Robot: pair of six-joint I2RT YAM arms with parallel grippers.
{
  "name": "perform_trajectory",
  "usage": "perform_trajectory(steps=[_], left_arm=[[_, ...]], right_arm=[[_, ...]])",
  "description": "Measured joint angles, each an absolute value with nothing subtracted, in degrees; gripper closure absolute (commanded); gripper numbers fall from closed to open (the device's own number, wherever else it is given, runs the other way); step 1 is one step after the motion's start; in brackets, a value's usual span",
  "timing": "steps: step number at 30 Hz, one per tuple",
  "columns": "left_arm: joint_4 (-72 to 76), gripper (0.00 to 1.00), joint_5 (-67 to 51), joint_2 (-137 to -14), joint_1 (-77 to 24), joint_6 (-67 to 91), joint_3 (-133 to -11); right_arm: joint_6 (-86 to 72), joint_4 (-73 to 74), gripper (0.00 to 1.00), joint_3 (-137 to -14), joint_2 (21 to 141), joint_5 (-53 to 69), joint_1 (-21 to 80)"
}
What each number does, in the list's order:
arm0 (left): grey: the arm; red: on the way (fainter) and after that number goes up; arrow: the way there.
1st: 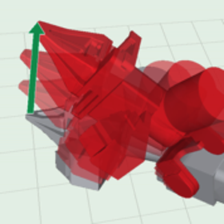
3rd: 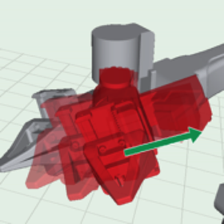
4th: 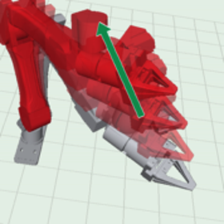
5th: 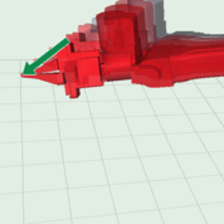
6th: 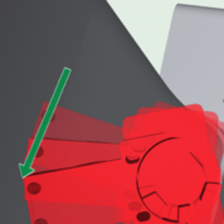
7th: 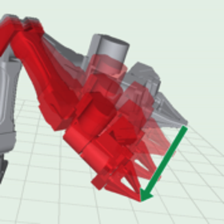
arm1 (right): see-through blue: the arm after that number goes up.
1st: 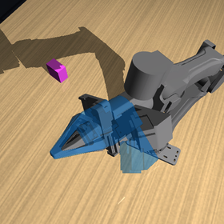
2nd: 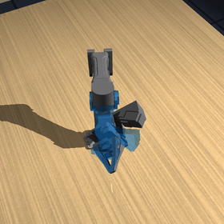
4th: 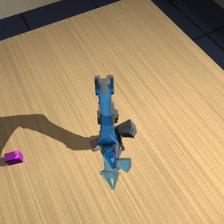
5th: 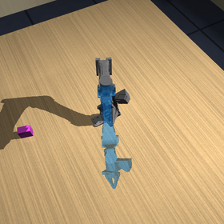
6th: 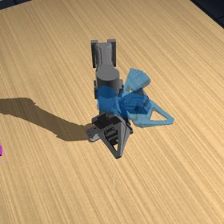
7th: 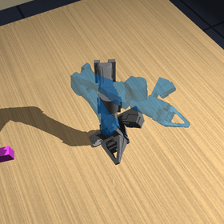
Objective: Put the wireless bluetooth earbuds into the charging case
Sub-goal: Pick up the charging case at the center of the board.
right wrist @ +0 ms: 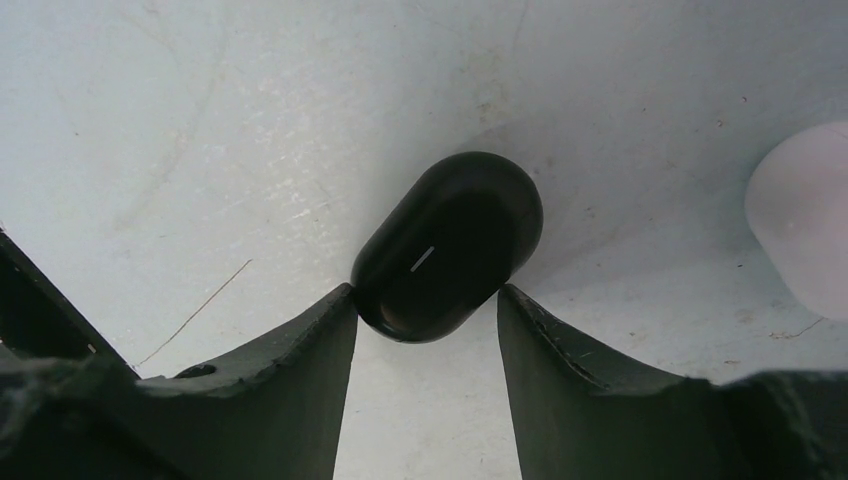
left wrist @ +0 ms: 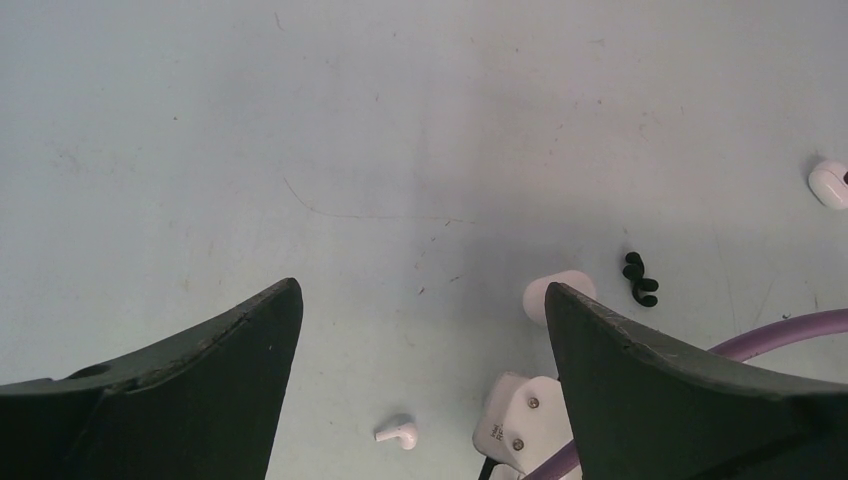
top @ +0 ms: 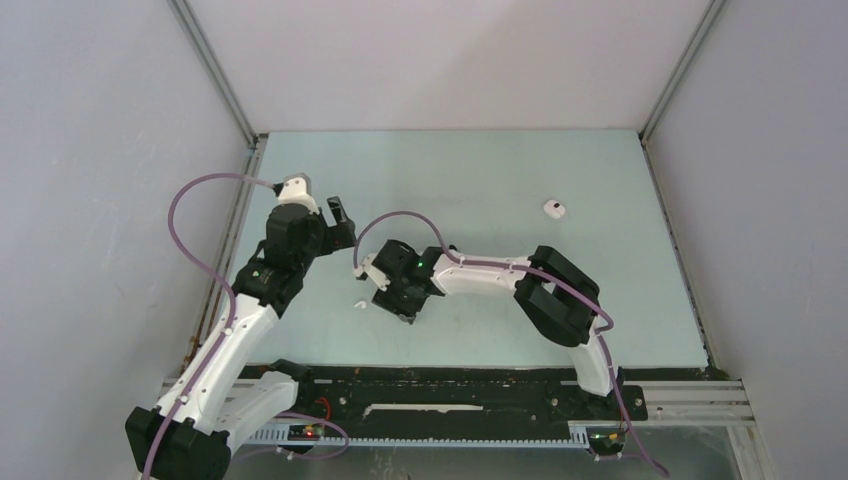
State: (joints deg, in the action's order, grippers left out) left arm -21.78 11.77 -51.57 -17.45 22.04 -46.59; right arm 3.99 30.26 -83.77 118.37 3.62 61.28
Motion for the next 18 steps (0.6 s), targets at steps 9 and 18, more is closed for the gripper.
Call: perform_trajectory(steps=[9,18], left_arm=[[-21.7,0.03,11.6,-51.6,-17.5,22.0,-46.6],[-21.5,0.03,10.3,-51.6,-17.5,22.0,-46.6]], right_arm=[[3.3,30.8,0.37,-83.9,118.3,5.0,59.4],[1.7,30.9,0.41,-85.0,118.5,9.5,59.0]])
